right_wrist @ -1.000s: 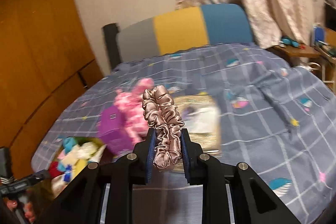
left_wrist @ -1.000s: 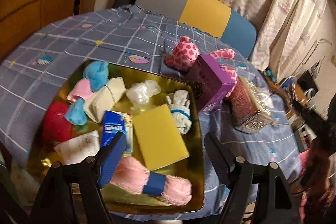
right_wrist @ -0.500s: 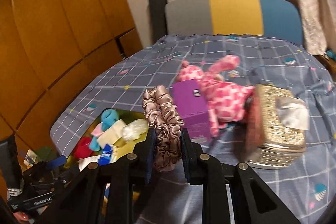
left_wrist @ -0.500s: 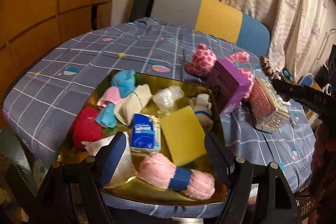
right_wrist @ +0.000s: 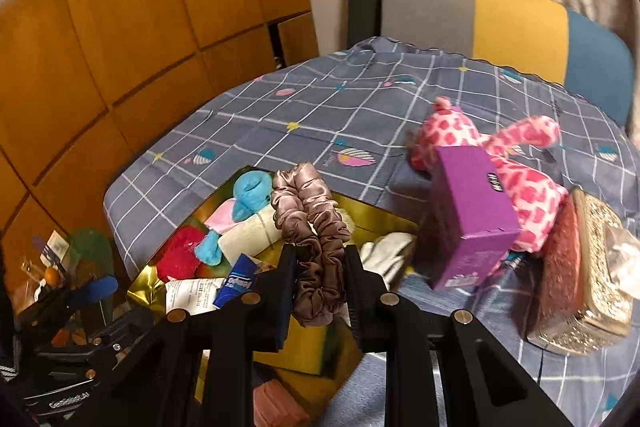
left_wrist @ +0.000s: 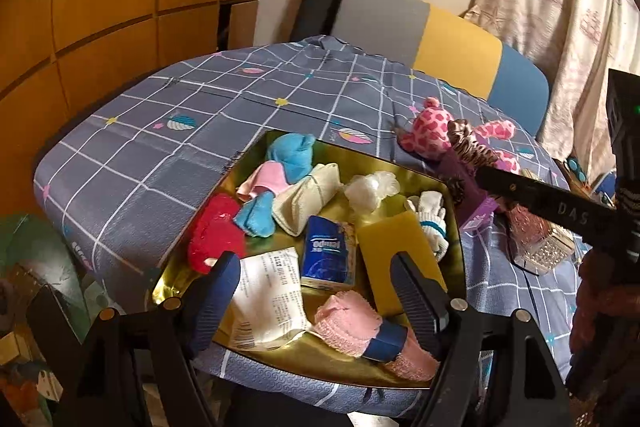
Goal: Organize soft objects
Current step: 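Carry the pink scrunchie into the tray and open the right gripper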
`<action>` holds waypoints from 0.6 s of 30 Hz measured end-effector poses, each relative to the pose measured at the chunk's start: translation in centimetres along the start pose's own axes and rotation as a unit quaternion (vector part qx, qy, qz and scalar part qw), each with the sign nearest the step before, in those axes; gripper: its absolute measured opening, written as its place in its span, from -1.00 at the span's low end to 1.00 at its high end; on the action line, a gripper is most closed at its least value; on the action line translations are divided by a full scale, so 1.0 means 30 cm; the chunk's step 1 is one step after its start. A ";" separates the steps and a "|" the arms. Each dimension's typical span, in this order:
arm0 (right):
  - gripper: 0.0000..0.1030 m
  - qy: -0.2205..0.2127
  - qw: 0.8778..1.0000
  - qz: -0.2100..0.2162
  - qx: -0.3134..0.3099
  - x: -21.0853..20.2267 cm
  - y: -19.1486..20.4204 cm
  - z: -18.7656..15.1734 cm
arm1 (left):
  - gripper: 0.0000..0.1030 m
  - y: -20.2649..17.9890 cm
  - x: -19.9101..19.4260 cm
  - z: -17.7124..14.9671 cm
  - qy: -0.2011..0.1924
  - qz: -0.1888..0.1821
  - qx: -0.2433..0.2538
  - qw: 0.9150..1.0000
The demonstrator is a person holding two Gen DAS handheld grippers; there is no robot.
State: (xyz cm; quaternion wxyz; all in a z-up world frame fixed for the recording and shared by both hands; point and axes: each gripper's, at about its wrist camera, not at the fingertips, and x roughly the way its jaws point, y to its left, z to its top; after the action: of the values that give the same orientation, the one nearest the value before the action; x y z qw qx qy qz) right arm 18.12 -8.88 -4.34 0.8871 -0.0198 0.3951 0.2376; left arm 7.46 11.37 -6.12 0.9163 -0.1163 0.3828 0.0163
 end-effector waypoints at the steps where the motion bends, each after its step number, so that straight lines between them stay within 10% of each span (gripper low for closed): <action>1: -0.54 0.002 1.000 0.000 -0.004 0.008 0.010 0.003 | 0.53 0.007 -0.002 0.001 0.000 0.004 -0.005 1.000; 18: -0.54 0.068 0.997 0.029 -0.033 0.245 0.110 0.040 | 0.53 0.096 -0.016 -0.003 0.010 0.054 -0.044 0.998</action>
State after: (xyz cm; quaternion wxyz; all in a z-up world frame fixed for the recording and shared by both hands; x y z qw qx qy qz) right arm 21.73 -2.68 -8.24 0.8498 -0.0536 0.4465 0.2748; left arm 6.72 14.18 -6.42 0.9042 -0.1363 0.3964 0.0815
